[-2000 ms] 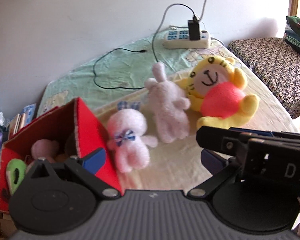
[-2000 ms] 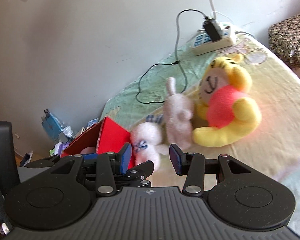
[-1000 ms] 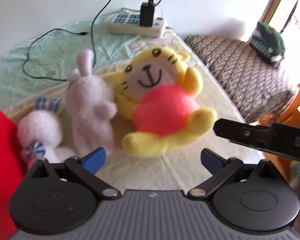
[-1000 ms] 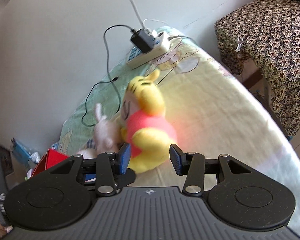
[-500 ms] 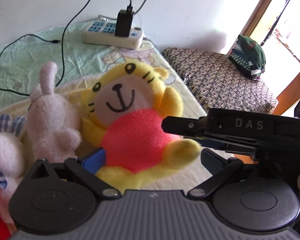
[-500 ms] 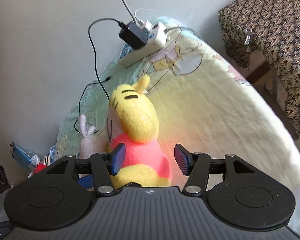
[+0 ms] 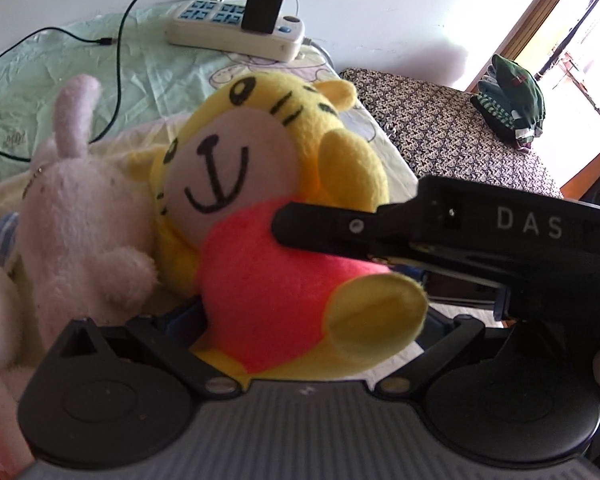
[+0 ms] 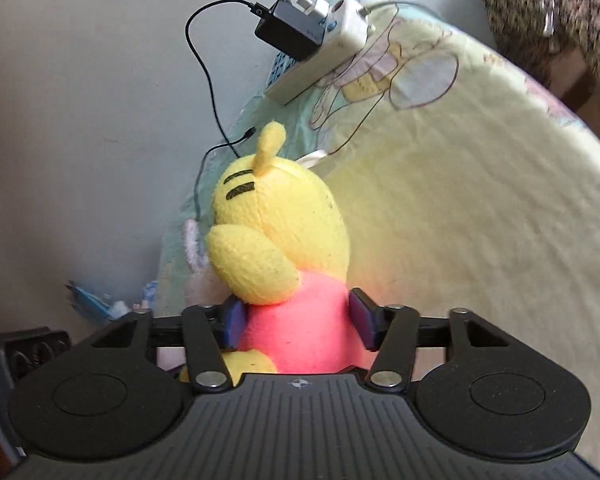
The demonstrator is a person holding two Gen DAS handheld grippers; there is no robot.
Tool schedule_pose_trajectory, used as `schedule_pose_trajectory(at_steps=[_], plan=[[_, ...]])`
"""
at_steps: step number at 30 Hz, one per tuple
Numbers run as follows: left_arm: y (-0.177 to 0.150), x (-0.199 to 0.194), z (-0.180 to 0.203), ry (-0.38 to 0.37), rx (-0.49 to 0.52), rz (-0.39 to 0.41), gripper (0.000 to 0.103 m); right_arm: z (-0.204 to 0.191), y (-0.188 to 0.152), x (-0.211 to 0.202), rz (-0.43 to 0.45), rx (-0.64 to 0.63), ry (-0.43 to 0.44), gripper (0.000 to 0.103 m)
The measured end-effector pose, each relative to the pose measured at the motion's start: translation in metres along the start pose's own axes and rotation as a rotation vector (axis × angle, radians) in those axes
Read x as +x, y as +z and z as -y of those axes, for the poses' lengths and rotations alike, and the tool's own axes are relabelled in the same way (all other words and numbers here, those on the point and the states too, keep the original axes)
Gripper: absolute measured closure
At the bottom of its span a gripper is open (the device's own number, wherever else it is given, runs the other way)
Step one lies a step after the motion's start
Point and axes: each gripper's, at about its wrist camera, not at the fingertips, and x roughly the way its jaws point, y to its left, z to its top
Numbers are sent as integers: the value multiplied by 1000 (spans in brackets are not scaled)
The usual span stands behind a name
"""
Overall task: Organize objects
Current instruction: 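Grasp the yellow tiger plush with the right gripper, then lift the yellow tiger plush with the right gripper and carry it over the red box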
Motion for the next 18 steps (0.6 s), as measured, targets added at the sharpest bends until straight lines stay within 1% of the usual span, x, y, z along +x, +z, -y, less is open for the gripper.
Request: schedule_pose_trajectory(at_steps=[6,9,13,18], plan=[[-2,-8,2,-27,-17,6,4,-5,-3,-11,-13,-8,16,57],[-7,-13,5,-53,-29,1,4,-8,-6,-21,-9,-12,18,58],[-13,-24,16,-65,-9,11,4,-11,-14,-38,6,-8,17,58],[-26,-39,32,-78,35,12,4,-13,-32,-62,32,-3,18,58]])
